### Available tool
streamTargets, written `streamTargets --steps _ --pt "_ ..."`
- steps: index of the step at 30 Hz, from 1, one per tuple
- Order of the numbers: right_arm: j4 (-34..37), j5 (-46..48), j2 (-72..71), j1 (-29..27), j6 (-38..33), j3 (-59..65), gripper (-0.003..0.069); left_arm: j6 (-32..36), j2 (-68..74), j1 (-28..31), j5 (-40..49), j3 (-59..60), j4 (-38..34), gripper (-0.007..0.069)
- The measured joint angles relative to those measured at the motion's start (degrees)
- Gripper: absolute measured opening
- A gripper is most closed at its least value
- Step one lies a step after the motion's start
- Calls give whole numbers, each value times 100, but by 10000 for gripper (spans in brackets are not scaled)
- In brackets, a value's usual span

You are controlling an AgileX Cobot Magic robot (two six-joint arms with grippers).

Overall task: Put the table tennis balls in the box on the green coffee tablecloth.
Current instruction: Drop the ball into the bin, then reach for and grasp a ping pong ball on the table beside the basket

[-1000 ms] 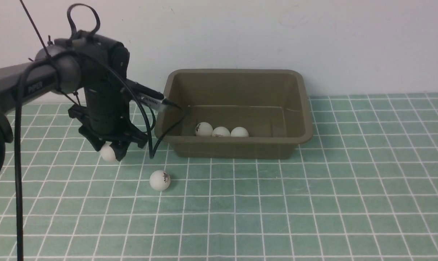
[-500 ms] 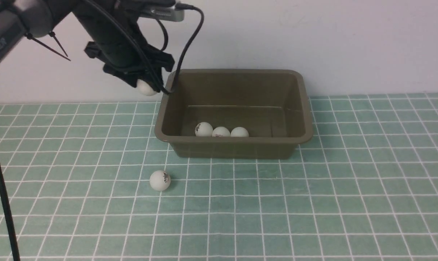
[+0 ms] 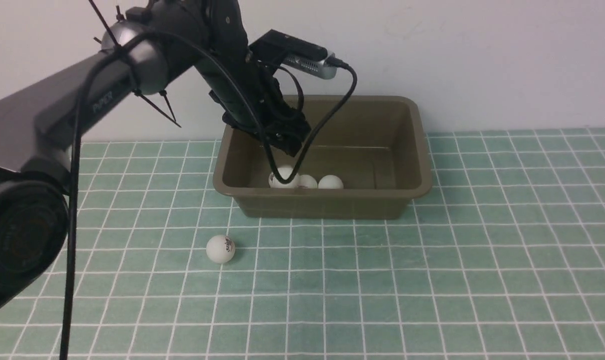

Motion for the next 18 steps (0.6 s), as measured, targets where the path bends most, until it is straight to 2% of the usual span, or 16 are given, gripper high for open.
streamTargets --steps 7,10,15,18 --pt "-19 0 0 0 -7 0 -17 -65 -999 78 -28 1811 40 563" --pt "-19 0 0 0 -7 0 -17 -118 -1457 93 -303 2816 6 563" --pt "-19 0 0 0 -14 0 -17 -153 -1925 104 -1200 3973 -104 563" --pt "-19 0 0 0 -19 0 -17 -153 -2149 104 -2134 4768 -226 563"
